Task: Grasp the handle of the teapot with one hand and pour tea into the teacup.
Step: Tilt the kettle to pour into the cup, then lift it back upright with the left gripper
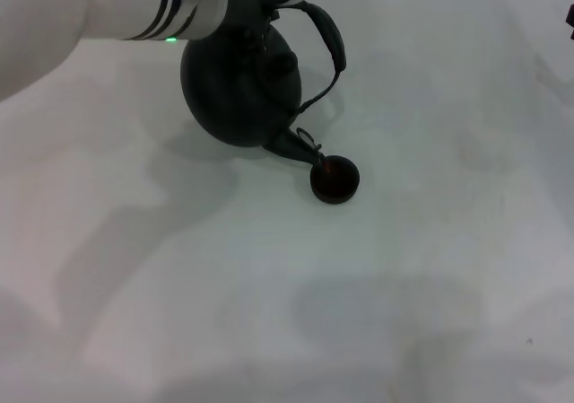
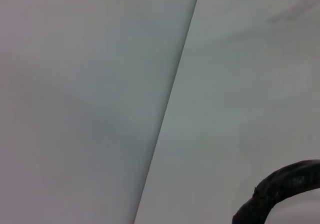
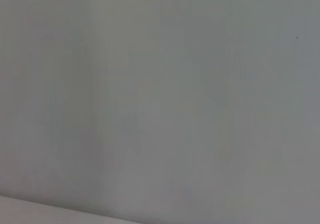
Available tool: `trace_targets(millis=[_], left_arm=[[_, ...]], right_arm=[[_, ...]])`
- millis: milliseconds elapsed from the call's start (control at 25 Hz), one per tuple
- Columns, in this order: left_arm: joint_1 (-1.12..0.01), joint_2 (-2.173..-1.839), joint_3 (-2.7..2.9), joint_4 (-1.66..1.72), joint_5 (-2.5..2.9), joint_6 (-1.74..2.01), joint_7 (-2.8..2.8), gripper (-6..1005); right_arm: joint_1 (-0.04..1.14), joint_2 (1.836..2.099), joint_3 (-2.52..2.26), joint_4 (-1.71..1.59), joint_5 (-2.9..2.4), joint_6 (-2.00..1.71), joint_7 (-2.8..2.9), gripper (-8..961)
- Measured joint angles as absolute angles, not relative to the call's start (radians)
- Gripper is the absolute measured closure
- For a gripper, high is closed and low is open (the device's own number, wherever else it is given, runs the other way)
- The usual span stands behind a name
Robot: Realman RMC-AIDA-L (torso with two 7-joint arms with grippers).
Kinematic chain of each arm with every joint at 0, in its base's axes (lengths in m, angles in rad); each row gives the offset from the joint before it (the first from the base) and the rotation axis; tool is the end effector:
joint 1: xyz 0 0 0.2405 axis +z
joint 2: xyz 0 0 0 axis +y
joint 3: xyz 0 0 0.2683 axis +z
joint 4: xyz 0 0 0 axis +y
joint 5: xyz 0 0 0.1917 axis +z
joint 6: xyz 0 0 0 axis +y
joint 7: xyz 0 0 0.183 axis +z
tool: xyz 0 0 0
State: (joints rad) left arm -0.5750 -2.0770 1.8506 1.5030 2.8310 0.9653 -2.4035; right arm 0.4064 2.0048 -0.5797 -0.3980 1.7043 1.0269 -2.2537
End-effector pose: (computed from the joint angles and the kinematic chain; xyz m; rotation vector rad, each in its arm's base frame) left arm -0.1242 0.3923 -0.0762 -2.4192 0.1923 0.3705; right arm 0.3666 0.3768 0.0418 -1.8741 0.6750 0.5467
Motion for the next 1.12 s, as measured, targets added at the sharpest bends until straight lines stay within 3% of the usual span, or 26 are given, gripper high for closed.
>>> trace_targets(millis=[800,1120], left_arm=[[-0.565,-2.079,1.844,1.514,2.832,0.96,-2.419,873],[-0.498,-2.08,1.835,1.568,2.832,0.961,-2.459,874]], right_arm=[[0.407,2.002,-0.58,-0.398,1.704,0.992,-2.258,93],[0.407,2.002,-0.58,-0.4,1.704,0.987,-2.258,93]])
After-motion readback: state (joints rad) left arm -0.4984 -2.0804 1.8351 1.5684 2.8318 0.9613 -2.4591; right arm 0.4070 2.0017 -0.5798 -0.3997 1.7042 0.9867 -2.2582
